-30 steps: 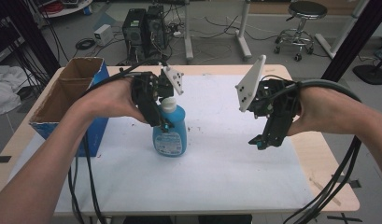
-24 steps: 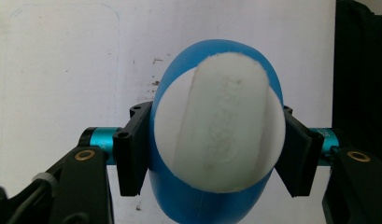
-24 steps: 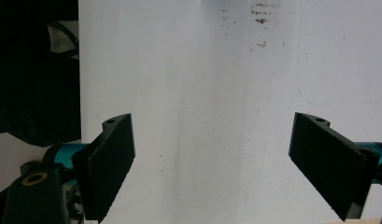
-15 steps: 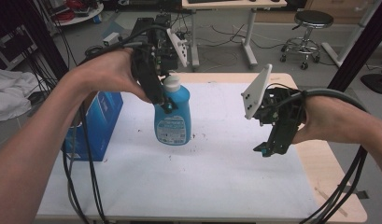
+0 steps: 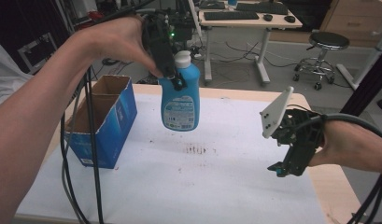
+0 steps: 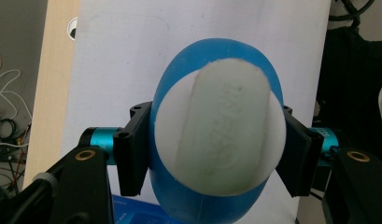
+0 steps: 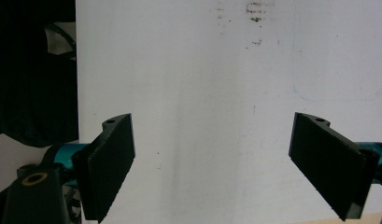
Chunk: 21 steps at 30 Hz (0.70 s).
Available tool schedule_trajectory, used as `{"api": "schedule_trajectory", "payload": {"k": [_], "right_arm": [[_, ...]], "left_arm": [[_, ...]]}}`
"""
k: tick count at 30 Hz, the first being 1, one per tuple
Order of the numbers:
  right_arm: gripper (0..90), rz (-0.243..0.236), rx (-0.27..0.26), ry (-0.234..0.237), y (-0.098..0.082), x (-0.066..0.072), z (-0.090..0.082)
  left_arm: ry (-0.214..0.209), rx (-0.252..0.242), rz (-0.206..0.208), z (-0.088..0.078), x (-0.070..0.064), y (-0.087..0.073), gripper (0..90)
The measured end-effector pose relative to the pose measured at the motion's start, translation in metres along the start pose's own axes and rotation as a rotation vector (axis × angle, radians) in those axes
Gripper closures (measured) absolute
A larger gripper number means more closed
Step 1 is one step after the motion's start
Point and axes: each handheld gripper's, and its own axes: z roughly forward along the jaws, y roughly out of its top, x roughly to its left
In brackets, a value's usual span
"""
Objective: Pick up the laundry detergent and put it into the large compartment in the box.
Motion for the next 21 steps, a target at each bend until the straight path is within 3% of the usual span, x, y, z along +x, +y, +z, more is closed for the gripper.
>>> {"api": "schedule_trajectory", "payload": {"k": [11,21], "right_arm": [[13.7,-0.002,0.000,-0.002,0.000,-0.001,0.001],[13.6,0.000,0.004,0.001,0.001,-0.002,0.002]], "left_arm": [[0.044,-0.021,-0.064,-0.030,0.008,-0.021,37.2],[0.123,-0.009,-0.153,-0.062,0.018,-0.071,37.1]]}}
